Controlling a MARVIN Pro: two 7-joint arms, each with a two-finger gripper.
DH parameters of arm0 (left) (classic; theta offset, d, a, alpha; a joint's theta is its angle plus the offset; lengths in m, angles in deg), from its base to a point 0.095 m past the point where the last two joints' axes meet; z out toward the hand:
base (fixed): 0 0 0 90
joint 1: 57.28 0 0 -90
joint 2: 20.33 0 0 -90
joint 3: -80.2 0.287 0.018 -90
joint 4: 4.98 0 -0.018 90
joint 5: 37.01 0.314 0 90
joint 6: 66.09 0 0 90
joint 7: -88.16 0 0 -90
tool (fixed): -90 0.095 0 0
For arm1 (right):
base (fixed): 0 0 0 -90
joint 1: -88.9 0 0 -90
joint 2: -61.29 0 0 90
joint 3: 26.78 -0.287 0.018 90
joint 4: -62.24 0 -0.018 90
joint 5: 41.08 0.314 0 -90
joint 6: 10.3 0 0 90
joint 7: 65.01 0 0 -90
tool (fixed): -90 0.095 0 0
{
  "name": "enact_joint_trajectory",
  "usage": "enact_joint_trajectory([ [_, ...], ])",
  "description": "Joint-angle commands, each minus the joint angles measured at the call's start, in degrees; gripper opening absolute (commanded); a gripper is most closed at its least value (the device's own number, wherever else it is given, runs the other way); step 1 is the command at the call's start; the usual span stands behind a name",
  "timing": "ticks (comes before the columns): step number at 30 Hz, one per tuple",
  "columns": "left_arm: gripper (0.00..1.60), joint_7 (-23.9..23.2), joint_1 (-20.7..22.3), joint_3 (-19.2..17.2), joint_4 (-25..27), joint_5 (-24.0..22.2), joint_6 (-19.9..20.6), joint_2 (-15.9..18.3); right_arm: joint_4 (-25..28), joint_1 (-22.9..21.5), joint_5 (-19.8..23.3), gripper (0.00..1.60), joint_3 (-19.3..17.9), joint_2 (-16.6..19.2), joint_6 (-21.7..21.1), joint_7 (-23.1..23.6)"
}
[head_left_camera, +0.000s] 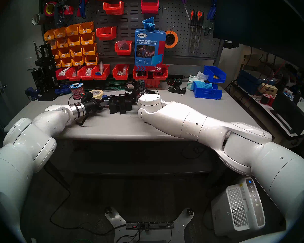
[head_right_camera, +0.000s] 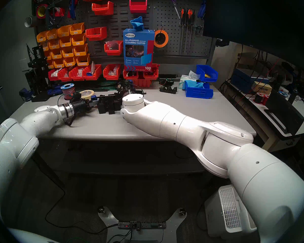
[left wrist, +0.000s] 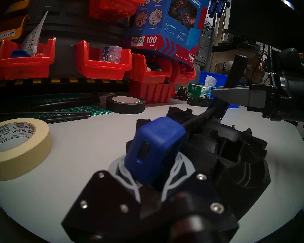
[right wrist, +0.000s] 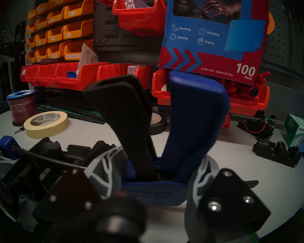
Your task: Clamp the two 3D printed pieces together with the clamp
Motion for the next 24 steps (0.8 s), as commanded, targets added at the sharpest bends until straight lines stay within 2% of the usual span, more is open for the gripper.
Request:
enact_joint_trajectory([
  [1,0.00,-0.02,2.18,-0.26,1.64,-0.22,-0.29,-1.80,4.93,-0.87,0.88,0.00,0.82,-5.63,0.22,3.11],
  [2,0.00,-0.07,2.24,-0.27,1.93,-0.24,-0.29,-2.43,4.91,-0.80,1.07,0.00,0.99,-6.47,0.28,2.93],
  [3,0.00,0.02,2.15,-0.28,1.58,-0.22,-0.30,-1.71,4.92,-0.99,1.13,0.00,0.97,-5.57,0.31,2.88],
  [9,0.00,0.01,2.20,-0.31,1.69,-0.23,-0.30,-1.99,4.87,-1.16,1.84,0.00,1.46,-6.07,0.59,2.40],
  [10,0.00,-0.07,2.29,-0.31,2.06,-0.25,-0.30,-2.78,4.84,-1.05,2.02,0.00,1.63,-7.11,0.65,2.28],
  [11,0.00,0.07,2.16,-0.33,1.51,-0.21,-0.30,-1.62,4.87,-1.32,2.05,0.00,1.57,-5.65,0.69,2.26],
  [18,0.00,0.08,2.20,-0.38,1.63,-0.22,-0.31,-1.96,4.81,-1.55,2.82,0.00,2.09,-6.23,1.01,1.74],
  [19,0.00,0.07,2.23,-0.39,1.70,-0.22,-0.31,-2.14,4.80,-1.55,2.91,0.00,2.18,-6.48,1.06,1.65],
  [20,0.00,-0.01,2.32,-0.40,2.07,-0.24,-0.30,-2.94,4.44,-1.43,3.08,0.00,2.31,-8.26,1.09,1.38],
  [21,0.00,0.21,2.11,-0.42,1.19,-0.19,-0.30,-1.08,4.67,-1.87,3.06,0.00,2.22,-5.10,1.15,1.59],
  [23,0.00,0.07,2.29,-0.43,1.83,-0.22,-0.29,-2.51,4.72,-1.64,3.36,0.00,2.51,-7.07,1.23,1.32],
  [24,0.00,0.15,2.23,-0.45,1.57,-0.21,-0.29,-1.94,4.74,-1.80,3.42,0.00,2.52,-6.36,1.27,1.28],
])
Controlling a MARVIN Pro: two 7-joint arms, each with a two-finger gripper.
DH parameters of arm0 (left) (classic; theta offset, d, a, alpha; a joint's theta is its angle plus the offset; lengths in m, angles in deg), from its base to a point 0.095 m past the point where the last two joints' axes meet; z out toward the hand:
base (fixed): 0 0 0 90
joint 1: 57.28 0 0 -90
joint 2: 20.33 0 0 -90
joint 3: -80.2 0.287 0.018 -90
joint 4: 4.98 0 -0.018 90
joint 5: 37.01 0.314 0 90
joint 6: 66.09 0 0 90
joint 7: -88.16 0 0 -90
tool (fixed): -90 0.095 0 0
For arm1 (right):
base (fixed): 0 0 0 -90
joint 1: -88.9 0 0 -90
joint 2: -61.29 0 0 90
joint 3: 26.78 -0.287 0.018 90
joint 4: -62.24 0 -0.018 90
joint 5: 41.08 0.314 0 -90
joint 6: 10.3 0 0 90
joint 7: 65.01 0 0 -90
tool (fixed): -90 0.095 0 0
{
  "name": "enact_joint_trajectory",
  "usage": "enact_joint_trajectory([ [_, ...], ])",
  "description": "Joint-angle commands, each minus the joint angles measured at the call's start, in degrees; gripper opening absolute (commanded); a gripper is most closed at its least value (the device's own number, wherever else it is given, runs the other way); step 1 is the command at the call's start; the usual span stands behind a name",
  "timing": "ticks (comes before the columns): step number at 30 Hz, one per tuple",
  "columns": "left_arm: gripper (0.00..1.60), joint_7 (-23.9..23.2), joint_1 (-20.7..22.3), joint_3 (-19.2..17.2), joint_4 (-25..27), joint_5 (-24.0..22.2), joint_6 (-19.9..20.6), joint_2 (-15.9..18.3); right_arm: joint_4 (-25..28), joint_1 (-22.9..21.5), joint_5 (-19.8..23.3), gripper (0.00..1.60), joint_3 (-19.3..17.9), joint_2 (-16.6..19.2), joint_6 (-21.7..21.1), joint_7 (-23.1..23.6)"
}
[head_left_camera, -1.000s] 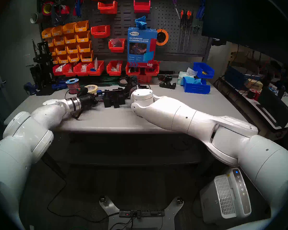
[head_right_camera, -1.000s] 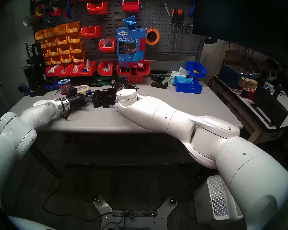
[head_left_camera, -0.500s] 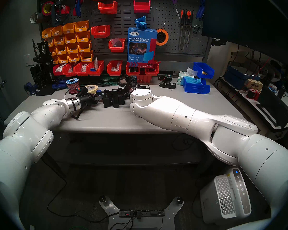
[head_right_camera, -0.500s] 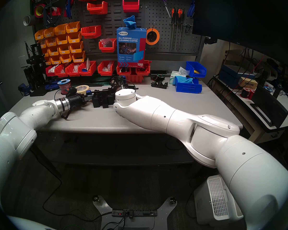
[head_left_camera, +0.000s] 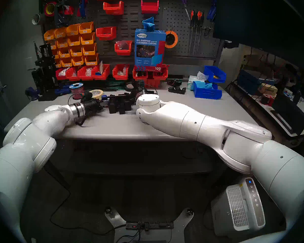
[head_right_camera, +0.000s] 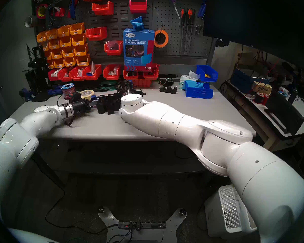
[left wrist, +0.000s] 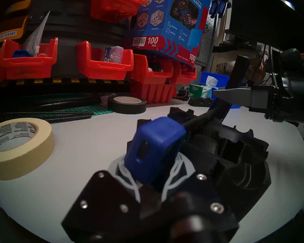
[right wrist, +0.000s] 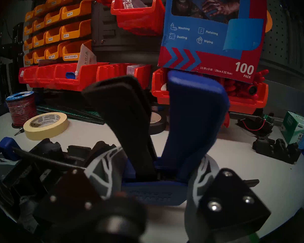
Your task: Clamp the two 3D printed pieces together with the clamp
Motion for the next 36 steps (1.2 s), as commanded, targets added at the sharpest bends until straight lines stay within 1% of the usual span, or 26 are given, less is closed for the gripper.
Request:
enact_joint_trajectory([
  [1,0.00,0.02,2.21,-0.25,1.63,-0.21,-0.26,-1.77,4.77,-0.76,0.82,0.00,0.60,-5.60,0.18,3.18],
  [2,0.00,-0.02,2.27,-0.25,1.88,-0.22,-0.25,-2.31,4.74,-0.68,0.94,0.00,0.72,-6.34,0.23,3.06],
  [3,0.00,0.02,2.24,-0.26,1.75,-0.21,-0.25,-2.04,4.75,-0.77,1.01,0.00,0.74,-5.99,0.27,3.02],
  [4,0.00,-0.06,2.34,-0.26,2.12,-0.23,-0.25,-2.83,4.72,-0.67,1.17,0.00,0.92,-7.02,0.33,2.94],
  [5,0.00,0.10,2.18,-0.27,1.46,-0.19,-0.25,-1.43,4.76,-0.98,1.17,0.00,0.82,-5.23,0.36,2.95],
  [6,0.13,0.04,2.26,-0.27,1.77,-0.21,-0.25,-2.09,4.73,-0.90,1.33,0.00,0.97,-6.12,0.41,2.83],
  [7,0.13,0.04,2.26,-0.27,1.77,-0.21,-0.25,-2.09,4.73,-0.90,1.33,0.00,0.97,-6.12,0.41,2.83],
  [8,0.44,0.06,2.30,-0.29,1.88,-0.21,-0.25,-2.35,4.70,-0.94,1.57,0.00,1.13,-6.53,0.49,2.64],
  [9,0.48,0.15,2.25,-0.30,1.67,-0.20,-0.25,-1.92,4.71,-1.06,1.62,0.00,1.13,-6.01,0.51,2.62],
  [11,0.51,0.17,2.30,-0.31,1.84,-0.20,-0.25,-2.28,4.67,-1.03,1.74,0.00,1.24,-6.54,0.56,2.51],
  [12,0.61,0.22,2.37,-0.33,2.06,-0.22,-0.26,-2.75,4.63,-1.04,1.99,0.00,1.44,-7.23,0.65,2.28],
  [13,0.69,0.36,2.28,-0.35,1.66,-0.19,-0.27,-1.89,4.66,-1.25,2.03,0.00,1.42,-6.15,0.69,2.25],
  [16,0.70,0.43,2.35,-0.41,1.89,-0.23,-0.31,-2.40,4.59,-1.28,2.38,0.00,1.68,-6.95,0.82,1.97],
  [17,0.73,0.54,2.29,-0.43,1.64,-0.22,-0.32,-1.86,4.60,-1.43,2.44,0.00,1.69,-6.28,0.85,1.90],
  [20,0.76,0.58,2.34,-0.45,1.84,-0.23,-0.34,-2.29,4.55,-1.44,2.65,0.00,1.86,-6.92,0.93,1.69],
  [22,0.98,0.69,2.31,-0.48,1.73,-0.22,-0.35,-2.03,4.54,-1.57,2.81,0.00,1.94,-6.63,1.00,1.56],
  [23,1.27,0.75,2.35,-0.50,1.86,-0.23,-0.38,-2.31,4.51,-1.57,2.93,0.00,2.04,-7.03,1.04,1.46],
  [24,1.60,1.15,2.29,-0.57,1.58,-0.24,-0.43,-1.70,4.54,-1.76,3.07,0.00,2.08,-6.27,1.12,1.36],
  [25,1.60,1.15,2.29,-0.57,1.58,-0.24,-0.43,-1.70,4.54,-1.76,3.07,0.00,2.08,-6.27,1.12,1.36],
  [27,1.60,1.69,2.40,-0.64,2.01,-0.26,-0.45,-2.48,4.48,-1.68,3.35,0.00,2.28,-7.40,1.23,1.25],
  [30,1.60,2.35,2.35,-0.70,1.86,-0.24,-0.46,-1.91,4.48,-1.89,3.64,0.00,2.37,-6.91,1.34,1.16],
  [32,1.60,2.58,2.39,-0.72,2.13,-0.24,-0.48,-2.41,4.45,-1.90,3.86,0.00,2.55,-7.61,1.42,1.03],
  [36,1.60,2.96,2.38,-0.80,1.98,-0.23,-0.50,-2.04,4.43,-2.13,4.23,0.00,2.72,-7.30,1.55,0.77],
])
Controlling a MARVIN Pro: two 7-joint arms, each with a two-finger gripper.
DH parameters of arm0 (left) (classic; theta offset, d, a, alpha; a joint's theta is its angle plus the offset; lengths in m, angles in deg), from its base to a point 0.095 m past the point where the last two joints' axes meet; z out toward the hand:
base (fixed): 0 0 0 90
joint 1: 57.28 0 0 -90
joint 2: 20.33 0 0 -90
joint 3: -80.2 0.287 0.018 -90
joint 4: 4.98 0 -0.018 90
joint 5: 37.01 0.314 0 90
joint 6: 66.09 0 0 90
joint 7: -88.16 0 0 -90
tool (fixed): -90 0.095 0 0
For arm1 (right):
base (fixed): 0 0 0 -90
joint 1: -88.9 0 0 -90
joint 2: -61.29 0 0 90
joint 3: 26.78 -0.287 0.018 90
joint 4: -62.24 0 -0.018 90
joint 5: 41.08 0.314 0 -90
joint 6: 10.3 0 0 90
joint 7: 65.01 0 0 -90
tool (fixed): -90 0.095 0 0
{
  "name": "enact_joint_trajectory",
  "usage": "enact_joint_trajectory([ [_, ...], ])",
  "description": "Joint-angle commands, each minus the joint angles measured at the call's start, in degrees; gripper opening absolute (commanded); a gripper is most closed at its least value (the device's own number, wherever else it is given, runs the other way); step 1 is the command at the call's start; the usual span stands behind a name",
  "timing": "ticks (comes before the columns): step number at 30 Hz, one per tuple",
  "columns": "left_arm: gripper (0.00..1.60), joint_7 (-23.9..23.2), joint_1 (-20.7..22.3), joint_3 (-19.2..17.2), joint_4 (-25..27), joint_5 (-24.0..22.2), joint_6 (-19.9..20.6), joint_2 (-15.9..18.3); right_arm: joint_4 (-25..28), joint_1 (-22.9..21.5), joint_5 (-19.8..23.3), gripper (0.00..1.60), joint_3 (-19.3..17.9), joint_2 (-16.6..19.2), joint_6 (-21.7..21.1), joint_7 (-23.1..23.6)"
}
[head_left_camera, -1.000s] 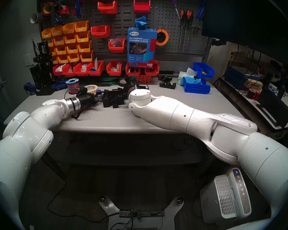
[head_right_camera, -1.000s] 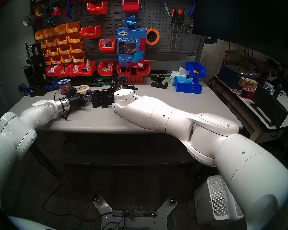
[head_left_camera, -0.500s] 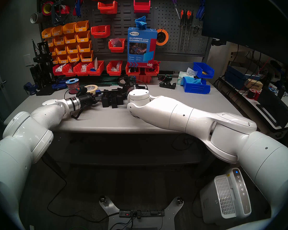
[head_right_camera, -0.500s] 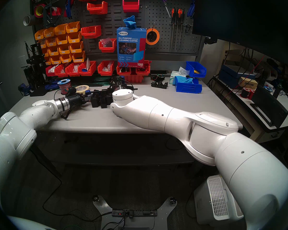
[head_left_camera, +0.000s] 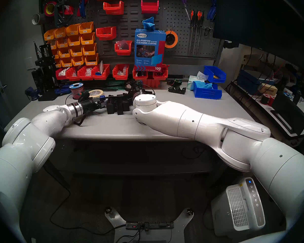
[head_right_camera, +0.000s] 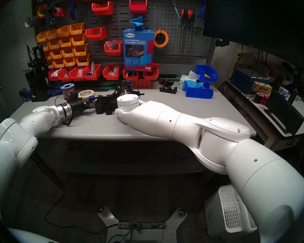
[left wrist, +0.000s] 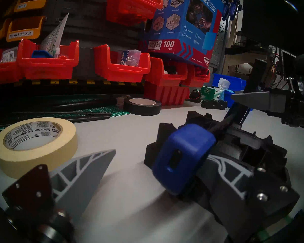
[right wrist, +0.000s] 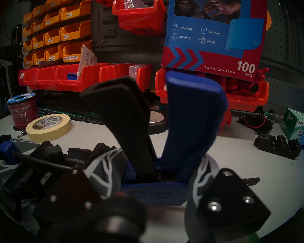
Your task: Clamp the two 3D printed pieces together with the clamp
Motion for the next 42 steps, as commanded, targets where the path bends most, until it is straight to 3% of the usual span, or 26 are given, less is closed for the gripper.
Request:
enact_joint_trajectory([
  [1,1.60,-0.19,2.34,-0.16,2.58,-0.16,-0.25,-2.80,4.41,-0.64,0.81,0.00,0.30,-6.42,0.16,3.22],
  [15,1.60,0.21,3.48,-0.49,2.80,-0.21,-0.44,-1.70,4.15,-1.27,2.12,0.00,1.02,-6.10,0.65,2.28],
  [16,1.60,0.08,3.63,-0.52,3.26,-0.24,-0.45,-2.61,4.07,-1.15,2.30,0.00,1.18,-7.29,0.70,2.14],
  [17,1.60,0.28,3.55,-0.51,2.67,-0.16,-0.46,-1.31,4.12,-1.40,2.30,0.00,1.10,-5.77,0.72,2.12],
  [18,1.60,0.14,3.69,-0.53,3.13,-0.19,-0.47,-2.22,4.06,-1.28,2.45,0.00,1.24,-6.93,0.76,2.03],
  [42,1.60,-0.75,4.06,-0.53,3.35,0.74,-0.94,-1.13,3.28,-2.26,4.48,0.00,2.34,-7.61,1.51,0.81],
])
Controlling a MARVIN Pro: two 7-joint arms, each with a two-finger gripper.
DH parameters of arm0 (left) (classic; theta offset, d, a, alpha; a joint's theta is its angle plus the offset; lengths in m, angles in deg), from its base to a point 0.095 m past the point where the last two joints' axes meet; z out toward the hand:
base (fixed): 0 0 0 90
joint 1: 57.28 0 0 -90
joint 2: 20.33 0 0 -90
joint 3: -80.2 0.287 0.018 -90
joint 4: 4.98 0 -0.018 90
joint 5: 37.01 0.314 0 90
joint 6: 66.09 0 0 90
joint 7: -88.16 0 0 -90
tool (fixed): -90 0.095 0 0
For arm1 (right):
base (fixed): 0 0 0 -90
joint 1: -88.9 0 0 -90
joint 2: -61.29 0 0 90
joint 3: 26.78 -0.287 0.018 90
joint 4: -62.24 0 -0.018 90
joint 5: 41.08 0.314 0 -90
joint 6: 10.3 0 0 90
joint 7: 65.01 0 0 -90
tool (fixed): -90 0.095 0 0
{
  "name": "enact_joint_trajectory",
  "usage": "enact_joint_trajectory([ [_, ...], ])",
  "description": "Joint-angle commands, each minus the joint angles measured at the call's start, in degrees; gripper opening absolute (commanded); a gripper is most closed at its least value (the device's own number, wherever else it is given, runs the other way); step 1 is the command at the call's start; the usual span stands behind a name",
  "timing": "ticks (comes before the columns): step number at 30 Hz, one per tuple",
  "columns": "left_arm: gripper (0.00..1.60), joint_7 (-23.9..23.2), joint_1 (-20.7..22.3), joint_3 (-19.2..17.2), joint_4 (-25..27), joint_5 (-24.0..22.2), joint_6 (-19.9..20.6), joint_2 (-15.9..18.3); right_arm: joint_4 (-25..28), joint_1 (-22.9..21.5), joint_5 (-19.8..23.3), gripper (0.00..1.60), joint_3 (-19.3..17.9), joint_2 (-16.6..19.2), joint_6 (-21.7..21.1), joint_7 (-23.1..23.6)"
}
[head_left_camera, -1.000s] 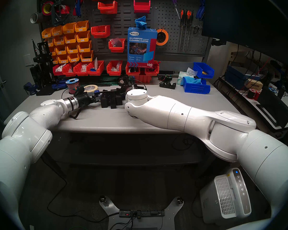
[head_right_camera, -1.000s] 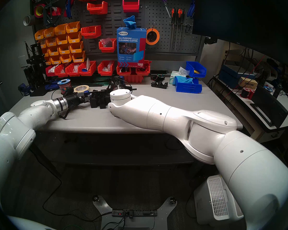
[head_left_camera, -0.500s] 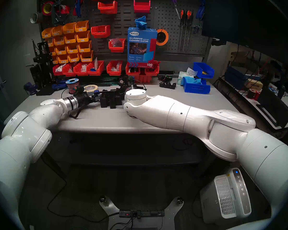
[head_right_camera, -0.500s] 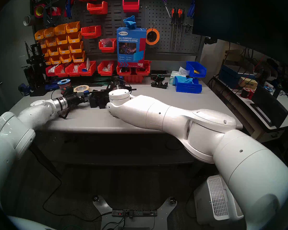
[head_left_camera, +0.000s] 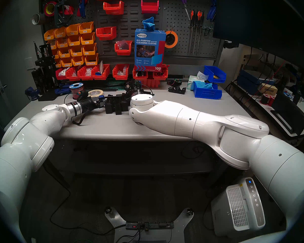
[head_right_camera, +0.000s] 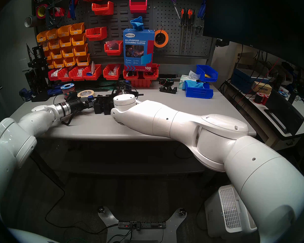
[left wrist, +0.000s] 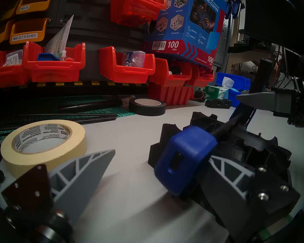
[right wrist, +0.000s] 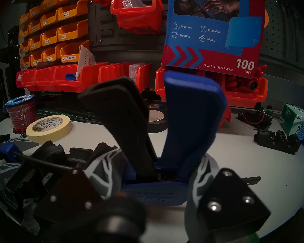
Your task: Clamp the two 3D printed pieces together with the clamp
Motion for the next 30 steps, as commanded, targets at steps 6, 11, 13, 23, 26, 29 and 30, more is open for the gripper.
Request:
enact_joint_trajectory([
  [6,1.60,-1.47,4.46,-0.45,3.11,-0.06,-1.12,-1.06,3.89,-0.86,1.18,0.00,0.08,-5.98,0.25,3.24],
  [11,1.60,-1.87,4.78,-0.46,3.86,0.36,-1.38,-2.18,3.41,-0.79,1.81,0.00,0.25,-8.05,0.38,3.01],
  [13,1.60,-1.87,4.78,-0.46,3.86,0.36,-1.38,-2.18,3.41,-0.79,1.81,0.00,0.25,-8.05,0.38,3.01],
  [23,1.60,-1.96,5.10,-0.46,4.07,1.33,-1.75,-1.98,1.77,-1.00,2.92,0.00,0.18,-10.48,0.52,2.21],
  [26,1.60,-1.56,4.98,-0.41,3.08,1.63,-1.79,0.21,2.56,-1.35,2.99,0.00,0.15,-6.54,0.53,2.57],
  [29,1.60,-1.87,5.10,-0.45,3.83,1.61,-1.83,-1.22,2.15,-1.16,3.14,0.00,0.22,-8.52,0.59,2.45],
  [30,1.60,-1.68,5.06,-0.43,3.39,1.74,-1.84,-0.31,2.14,-1.32,3.16,0.00,0.18,-7.57,0.58,2.40],
])
